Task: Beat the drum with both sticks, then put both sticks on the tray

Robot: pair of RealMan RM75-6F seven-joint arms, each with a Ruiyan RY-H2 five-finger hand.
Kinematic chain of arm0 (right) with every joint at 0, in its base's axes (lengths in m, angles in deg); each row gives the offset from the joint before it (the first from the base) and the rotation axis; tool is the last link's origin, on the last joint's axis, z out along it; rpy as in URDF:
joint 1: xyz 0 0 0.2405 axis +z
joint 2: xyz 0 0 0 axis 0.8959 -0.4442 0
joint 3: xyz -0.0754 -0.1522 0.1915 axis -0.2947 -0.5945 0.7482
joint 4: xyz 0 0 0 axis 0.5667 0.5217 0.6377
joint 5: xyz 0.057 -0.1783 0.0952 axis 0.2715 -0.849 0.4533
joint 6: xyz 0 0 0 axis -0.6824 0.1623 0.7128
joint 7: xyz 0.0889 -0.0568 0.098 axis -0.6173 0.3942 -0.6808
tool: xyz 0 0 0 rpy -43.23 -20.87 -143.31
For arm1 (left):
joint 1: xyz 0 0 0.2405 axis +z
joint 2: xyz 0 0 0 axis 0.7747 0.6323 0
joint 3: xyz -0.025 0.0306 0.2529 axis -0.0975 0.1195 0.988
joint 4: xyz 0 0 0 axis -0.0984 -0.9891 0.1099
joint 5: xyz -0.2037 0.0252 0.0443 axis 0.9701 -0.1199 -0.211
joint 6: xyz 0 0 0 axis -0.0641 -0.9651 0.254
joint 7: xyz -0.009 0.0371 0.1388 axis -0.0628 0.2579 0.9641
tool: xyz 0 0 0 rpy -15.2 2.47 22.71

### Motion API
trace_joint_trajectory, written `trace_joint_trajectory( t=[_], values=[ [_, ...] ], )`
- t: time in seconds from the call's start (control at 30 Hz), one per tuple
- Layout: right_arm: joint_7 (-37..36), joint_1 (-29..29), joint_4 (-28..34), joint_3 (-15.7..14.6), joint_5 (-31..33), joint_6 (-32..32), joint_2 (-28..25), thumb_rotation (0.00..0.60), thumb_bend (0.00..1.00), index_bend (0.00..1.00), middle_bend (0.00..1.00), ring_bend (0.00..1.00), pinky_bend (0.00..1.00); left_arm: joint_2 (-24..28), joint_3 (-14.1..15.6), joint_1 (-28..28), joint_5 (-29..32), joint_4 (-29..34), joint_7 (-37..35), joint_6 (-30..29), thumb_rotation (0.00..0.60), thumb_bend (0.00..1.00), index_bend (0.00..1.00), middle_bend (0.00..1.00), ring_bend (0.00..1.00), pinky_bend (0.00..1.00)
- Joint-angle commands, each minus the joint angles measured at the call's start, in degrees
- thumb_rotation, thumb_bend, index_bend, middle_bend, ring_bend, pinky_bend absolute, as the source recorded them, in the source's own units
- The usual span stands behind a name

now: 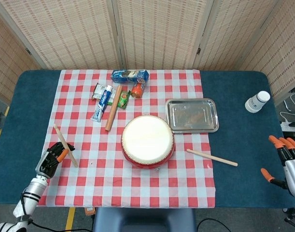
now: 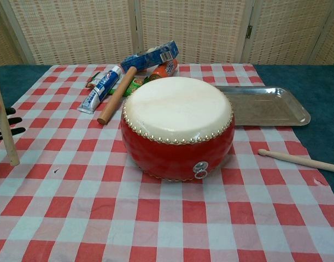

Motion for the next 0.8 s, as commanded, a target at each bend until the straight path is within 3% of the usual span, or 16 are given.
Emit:
trace_joint_trajectory(
  t=[0.03,0.37,0.63,0.8],
  values=[
    [0.0,0.0,0.0,0.0,0.0,0.1,0.0,0.6,0.16,0.0,0.14,0.0,0.09,-1.2,1.9,-1.2,-3.2,-6.0,-9.3,1.7,0.6,0.46,0.48,0.46,0.33,0.29],
    [-0.2,0.1,0.1,0.1,0.3,0.3,-0.2,0.6,0.16,0.0,0.14,0.0,0.09,-1.6,1.9,-3.0,-1.6,-6.1,-12.9,3.7,0.6,0.48,0.42,0.47,0.36,0.3],
    [-0.4,0.0,0.0,0.0,0.2,0.0,-0.2,0.6,0.16,0.0,0.14,0.0,0.09,-2.2,1.7,-2.9,-0.1,-5.5,-8.7,2.8,0.6,0.48,0.38,0.49,0.38,0.31],
    [-0.5,-0.2,-0.2,0.0,-0.1,-0.4,-0.1,0.6,0.16,0.0,0.14,0.0,0.09,-2.6,1.3,-2.3,0.8,-4.9,-6.9,1.5,0.6,0.46,0.42,0.55,0.46,0.37]
  ],
)
